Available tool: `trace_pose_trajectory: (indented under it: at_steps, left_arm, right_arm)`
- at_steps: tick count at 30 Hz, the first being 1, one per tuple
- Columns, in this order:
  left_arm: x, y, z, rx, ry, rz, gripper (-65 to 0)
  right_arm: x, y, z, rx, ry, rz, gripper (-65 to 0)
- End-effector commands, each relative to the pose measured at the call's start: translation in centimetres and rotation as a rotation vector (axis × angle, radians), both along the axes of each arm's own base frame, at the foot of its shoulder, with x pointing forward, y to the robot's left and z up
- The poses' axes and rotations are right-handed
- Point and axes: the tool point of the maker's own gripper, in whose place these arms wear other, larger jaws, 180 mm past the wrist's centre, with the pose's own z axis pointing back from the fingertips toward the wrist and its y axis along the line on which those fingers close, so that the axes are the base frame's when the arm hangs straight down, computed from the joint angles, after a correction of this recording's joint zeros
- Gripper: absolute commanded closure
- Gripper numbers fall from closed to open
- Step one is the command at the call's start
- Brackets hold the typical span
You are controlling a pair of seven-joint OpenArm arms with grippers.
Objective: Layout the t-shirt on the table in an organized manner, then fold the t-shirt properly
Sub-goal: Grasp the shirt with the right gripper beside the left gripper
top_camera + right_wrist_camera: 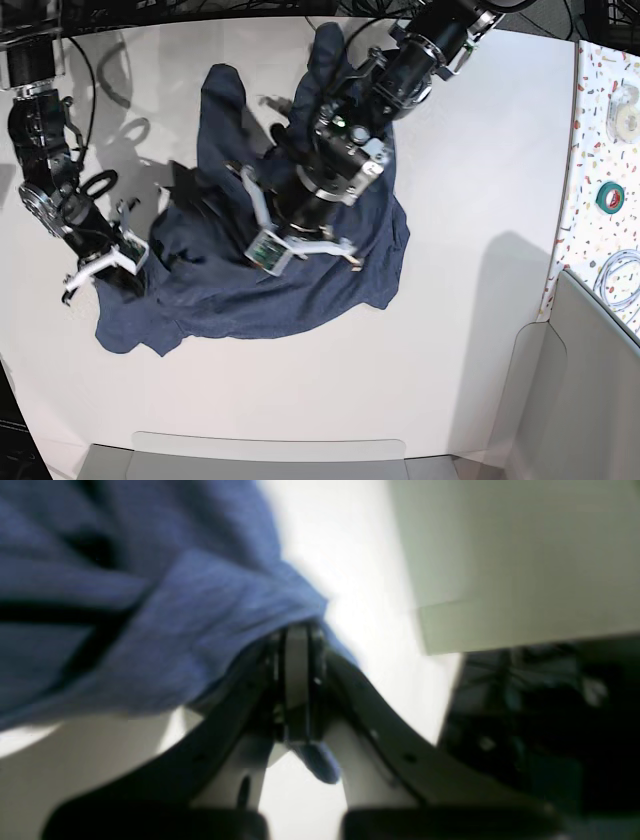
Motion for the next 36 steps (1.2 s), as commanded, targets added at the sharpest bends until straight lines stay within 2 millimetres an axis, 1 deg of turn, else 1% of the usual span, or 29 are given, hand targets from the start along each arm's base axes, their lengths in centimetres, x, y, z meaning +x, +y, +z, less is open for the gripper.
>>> trace_pose_trajectory:
  at_steps: [1, 3, 5, 10, 13, 16, 18, 20, 21, 23, 25, 26, 28, 29, 32, 34, 36]
  left_arm:
    - [1.1, 1.2, 2.1, -0.021, -0.069, 0.039, -0.1]
    - [2.0, 3.5, 2.8, -0.024, -0.091, 0.102, -0.1]
    - [3.1, 4.9, 4.2, -0.036, -0.126, 0.147, -0.1]
    - [6.1, 9.8, 7.3, -0.030, -0.213, 0.281, -0.1]
    - [7.5, 13.0, 9.7, -0.006, -0.281, 0.347, -0.1]
    - [8.5, 14.9, 11.8, 0.021, -0.339, 0.376, -0.1]
    - [8.9, 15.3, 12.4, 0.034, -0.357, 0.381, -0.1]
    - [9.0, 15.7, 12.3, 0.047, -0.355, 0.385, -0.1]
    - [9.0, 15.7, 12.3, 0.047, -0.355, 0.385, -0.1]
    - [8.8, 15.6, 11.9, 0.046, -0.347, 0.383, -0.1]
    - [8.4, 15.5, 10.7, 0.049, -0.318, 0.381, -0.1]
    - [8.3, 15.5, 10.4, 0.050, -0.313, 0.380, -0.1]
    - [8.2, 15.3, 10.4, 0.041, -0.328, 0.373, -0.1]
    - [8.0, 15.2, 10.3, 0.037, -0.331, 0.370, -0.1]
    - [7.8, 15.0, 9.8, 0.039, -0.324, 0.364, -0.1]
    - [7.8, 15.0, 9.7, 0.039, -0.322, 0.362, -0.1]
    - [7.8, 14.8, 9.6, 0.032, -0.318, 0.361, -0.1]
  right_arm:
    - [1.1, 1.3, 3.7, 0.035, -0.102, 0.022, 0.0]
    - [1.7, 3.2, 5.7, 0.068, -0.151, 0.016, 0.0]
    - [2.1, 5.0, 7.2, 0.111, -0.189, 0.017, 0.0]
    - [3.4, 9.6, 10.5, 0.204, -0.270, 0.021, 0.0]
    - [4.1, 12.8, 12.0, 0.213, -0.321, 0.009, 0.0]
    - [4.4, 15.8, 13.0, 0.215, -0.349, 0.016, 0.0]
    - [4.3, 17.2, 12.8, 0.190, -0.338, 0.023, 0.0]
    - [3.6, 18.5, 12.0, 0.172, -0.312, 0.041, 0.0]
    - [3.1, 18.9, 11.0, 0.163, -0.288, 0.046, 0.0]
    - [1.4, 19.8, 8.7, 0.154, -0.236, 0.064, 0.0]
    - [-1.1, 20.9, 5.8, 0.160, -0.164, 0.090, 0.0]
    - [-2.4, 21.4, 4.5, 0.163, -0.131, 0.105, -1.4]
    - [-5.1, 22.9, 1.7, 0.158, -0.057, 0.149, -8.7]
    - [-6.6, 24.1, 0.4, 0.159, -0.018, 0.181, -13.5]
    - [-9.8, 26.3, -2.8, 0.156, 0.077, 0.235, -25.5]
    - [-10.7, 27.0, -4.0, 0.156, 0.106, 0.236, -31.6]
    - [-10.5, 27.2, -4.5, 0.144, 0.077, 0.208, -33.0]
